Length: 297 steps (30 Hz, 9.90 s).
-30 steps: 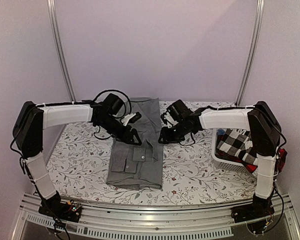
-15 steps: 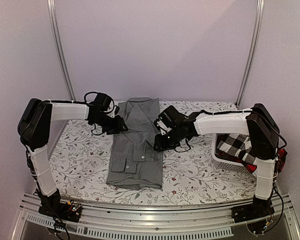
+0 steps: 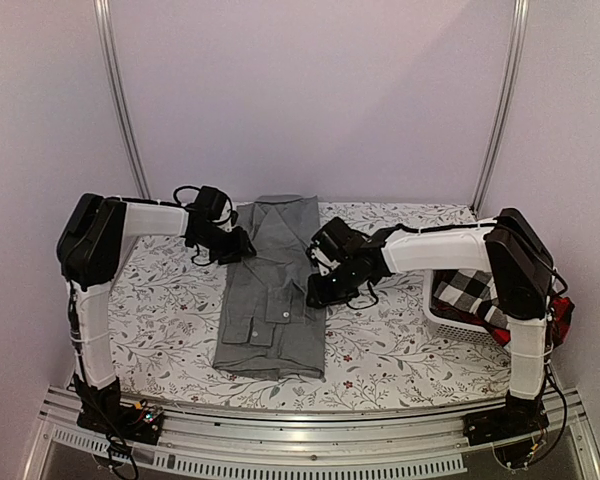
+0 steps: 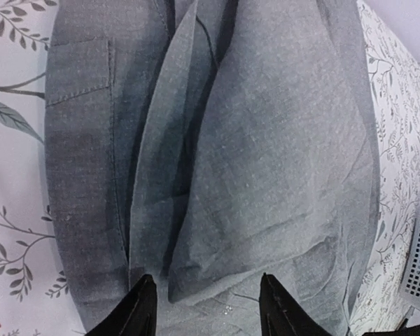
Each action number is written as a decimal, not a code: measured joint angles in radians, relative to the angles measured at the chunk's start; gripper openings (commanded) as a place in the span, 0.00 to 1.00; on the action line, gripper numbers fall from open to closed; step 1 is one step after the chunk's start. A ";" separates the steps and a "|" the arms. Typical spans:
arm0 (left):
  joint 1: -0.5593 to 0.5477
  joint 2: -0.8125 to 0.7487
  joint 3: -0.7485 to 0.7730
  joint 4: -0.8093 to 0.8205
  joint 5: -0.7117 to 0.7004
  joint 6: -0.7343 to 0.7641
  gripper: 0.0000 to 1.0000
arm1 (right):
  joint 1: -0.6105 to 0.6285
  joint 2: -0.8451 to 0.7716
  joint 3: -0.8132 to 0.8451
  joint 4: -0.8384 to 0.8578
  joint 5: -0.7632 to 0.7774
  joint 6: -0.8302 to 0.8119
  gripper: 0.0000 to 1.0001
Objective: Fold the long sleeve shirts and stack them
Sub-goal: Adjust the sleeve at the center of the board, then smooth out the sleeve at the center of the board, then move the rectangle-folded shirt to the center of the board, then pick up the rectangle-folded shirt from the center of the board, then fold the rectangle-folded shirt at the center of the board, then move the 2/3-rectangle-folded shirt to the center of the board.
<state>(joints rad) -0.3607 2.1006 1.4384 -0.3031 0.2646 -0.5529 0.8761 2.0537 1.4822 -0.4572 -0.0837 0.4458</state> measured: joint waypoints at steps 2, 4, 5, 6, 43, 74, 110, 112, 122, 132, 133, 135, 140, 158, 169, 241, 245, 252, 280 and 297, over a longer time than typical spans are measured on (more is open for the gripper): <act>0.003 0.013 0.013 0.007 0.002 -0.006 0.39 | 0.003 0.003 0.002 -0.002 0.000 0.001 0.38; 0.005 0.023 0.023 0.019 0.011 -0.010 0.30 | 0.007 0.010 0.005 -0.002 0.000 0.002 0.38; 0.006 0.028 0.027 0.021 0.015 -0.012 0.26 | 0.008 0.015 0.006 -0.003 0.000 0.002 0.39; 0.006 0.031 0.029 0.025 0.018 -0.016 0.21 | 0.010 0.019 0.008 -0.006 0.000 0.002 0.40; 0.060 0.092 0.142 -0.010 0.058 0.011 0.00 | 0.053 0.117 0.094 -0.100 0.064 0.027 0.08; 0.061 0.066 0.106 -0.076 0.040 0.055 0.31 | 0.058 -0.010 -0.009 -0.143 0.026 0.029 0.03; 0.037 0.584 0.798 0.058 0.210 -0.061 0.26 | 0.031 -0.103 -0.113 -0.051 0.076 0.043 0.38; 0.039 0.581 0.805 0.051 0.223 -0.057 0.27 | 0.026 -0.113 -0.133 -0.039 0.064 0.045 0.39; 0.035 0.160 0.350 0.090 0.245 -0.053 0.36 | 0.007 -0.163 -0.228 0.029 -0.021 0.052 0.44; 0.039 -0.380 -0.270 0.183 0.264 -0.114 0.37 | 0.021 -0.169 -0.296 0.063 -0.089 0.061 0.40; 0.039 -0.407 -0.316 0.176 0.261 -0.115 0.37 | 0.024 -0.169 -0.296 0.063 -0.095 0.065 0.40; 0.039 -0.464 -0.410 0.162 0.248 -0.116 0.36 | 0.034 -0.169 -0.296 0.065 -0.104 0.073 0.39; 0.038 -0.615 -0.579 0.095 0.185 -0.110 0.35 | 0.060 -0.169 -0.296 0.066 -0.117 0.097 0.35; -0.117 -0.877 -0.924 -0.032 0.106 -0.193 0.36 | 0.092 -0.107 -0.279 0.048 -0.151 0.155 0.00; -0.244 -0.892 -0.995 -0.005 0.124 -0.282 0.35 | 0.058 -0.171 -0.372 0.056 -0.132 0.163 0.10; -0.151 -0.696 -0.805 0.228 0.313 -0.248 0.00 | -0.099 -0.163 -0.312 0.255 -0.284 0.233 0.00; -0.115 -0.687 -0.753 0.219 0.330 -0.244 0.00 | -0.118 -0.168 -0.254 0.245 -0.276 0.217 0.00; -0.025 -0.515 -0.579 0.235 0.333 -0.220 0.00 | -0.192 -0.117 -0.081 0.227 -0.263 0.185 0.00; 0.034 -0.152 -0.526 0.550 0.254 -0.306 0.00 | -0.270 0.199 0.045 0.296 -0.270 0.140 0.00; -0.010 -0.401 -0.699 0.480 0.170 -0.326 0.49 | -0.196 0.036 -0.109 0.239 -0.210 0.162 0.41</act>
<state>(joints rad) -0.3710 1.6993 0.7391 0.1764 0.4347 -0.8791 0.6804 2.0895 1.3727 -0.2184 -0.2939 0.6075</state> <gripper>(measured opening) 0.400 0.321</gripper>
